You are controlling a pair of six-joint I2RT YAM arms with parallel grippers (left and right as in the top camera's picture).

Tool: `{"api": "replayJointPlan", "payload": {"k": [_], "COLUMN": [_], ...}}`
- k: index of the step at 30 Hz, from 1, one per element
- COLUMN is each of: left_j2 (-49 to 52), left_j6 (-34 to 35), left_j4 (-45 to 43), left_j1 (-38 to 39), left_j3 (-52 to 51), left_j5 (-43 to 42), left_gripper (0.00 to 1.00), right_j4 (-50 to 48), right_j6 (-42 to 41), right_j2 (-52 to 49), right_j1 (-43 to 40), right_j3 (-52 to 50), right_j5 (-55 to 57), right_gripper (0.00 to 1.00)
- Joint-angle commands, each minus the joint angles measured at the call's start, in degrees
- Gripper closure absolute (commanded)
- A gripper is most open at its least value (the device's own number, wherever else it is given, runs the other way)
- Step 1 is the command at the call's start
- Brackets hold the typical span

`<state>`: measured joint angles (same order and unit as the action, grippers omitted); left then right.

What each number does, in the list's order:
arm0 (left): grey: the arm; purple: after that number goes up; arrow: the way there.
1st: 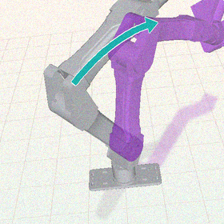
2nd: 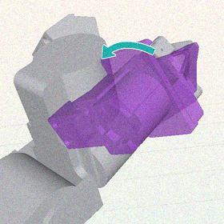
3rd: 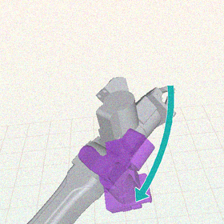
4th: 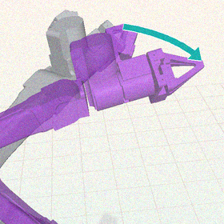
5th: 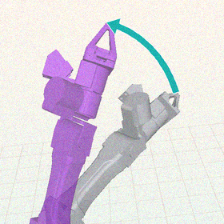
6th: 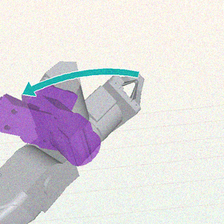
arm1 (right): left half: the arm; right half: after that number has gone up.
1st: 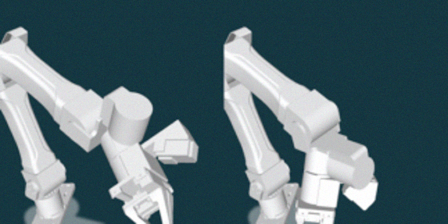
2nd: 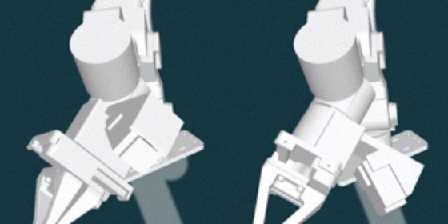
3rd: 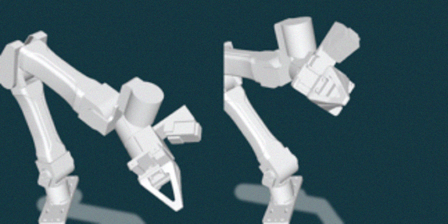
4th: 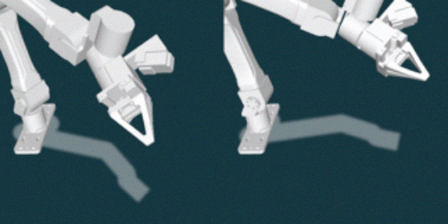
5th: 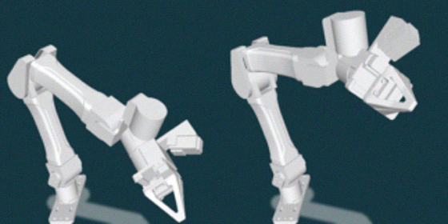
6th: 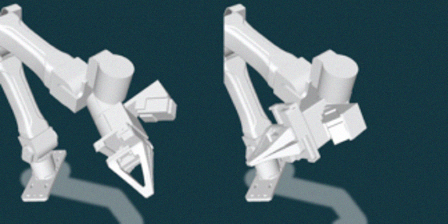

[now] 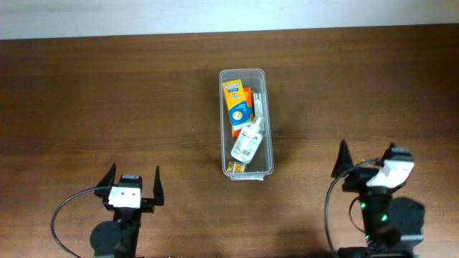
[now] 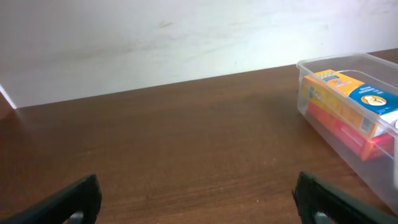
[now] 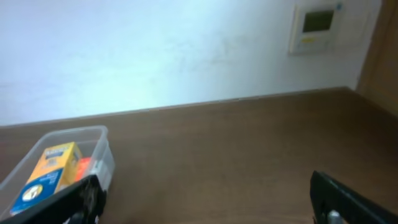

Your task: Pack container

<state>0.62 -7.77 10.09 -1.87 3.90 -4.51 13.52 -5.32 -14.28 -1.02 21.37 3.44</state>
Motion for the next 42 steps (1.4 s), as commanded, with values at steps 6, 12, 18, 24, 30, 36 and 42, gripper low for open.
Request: {"api": "replayJointPlan", "payload": {"k": [6, 12, 18, 24, 30, 36, 42], "left_j2": [-0.33, -0.33, -0.33, -0.33, -0.33, -0.33, -0.33], "left_j6": [-0.94, -0.94, -0.94, -0.92, -0.92, -0.94, -0.94], "left_j4": [-0.02, -0.04, -0.04, -0.04, -0.02, -0.04, -0.04], "left_j1": [-0.26, -0.28, -0.28, -0.28, -0.28, -0.28, -0.28], "left_j3": [-0.81, -0.81, -0.81, -0.81, -0.81, -0.81, -0.81], "left_j5": [-0.22, -0.22, -0.22, -0.22, -0.22, -0.22, -0.22], "left_gripper": [0.01, 0.01, 0.01, 0.01, 0.01, 0.0, 0.01], "right_j4": [-7.23, -7.93, -8.0, -11.61, -13.35, -10.38, -9.22], "right_j6": [0.37, 0.39, 0.52, 0.5, 0.59, 0.55, 0.57], "right_j2": [11.85, 14.1, 14.1, 14.1, 14.1, 14.1, 14.08], "right_j1": [0.31, 0.31, 0.31, 0.31, 0.31, 0.26, 0.26], "right_j3": [-12.74, -14.84, -15.47, -19.69, -21.05, -21.05, -21.05], "right_j5": [-4.35, -4.42, -4.33, -4.94, -5.16, -5.25, -5.38], "right_gripper": [0.02, 0.02, 0.02, 0.02, 0.02, 0.02, 0.02]}}
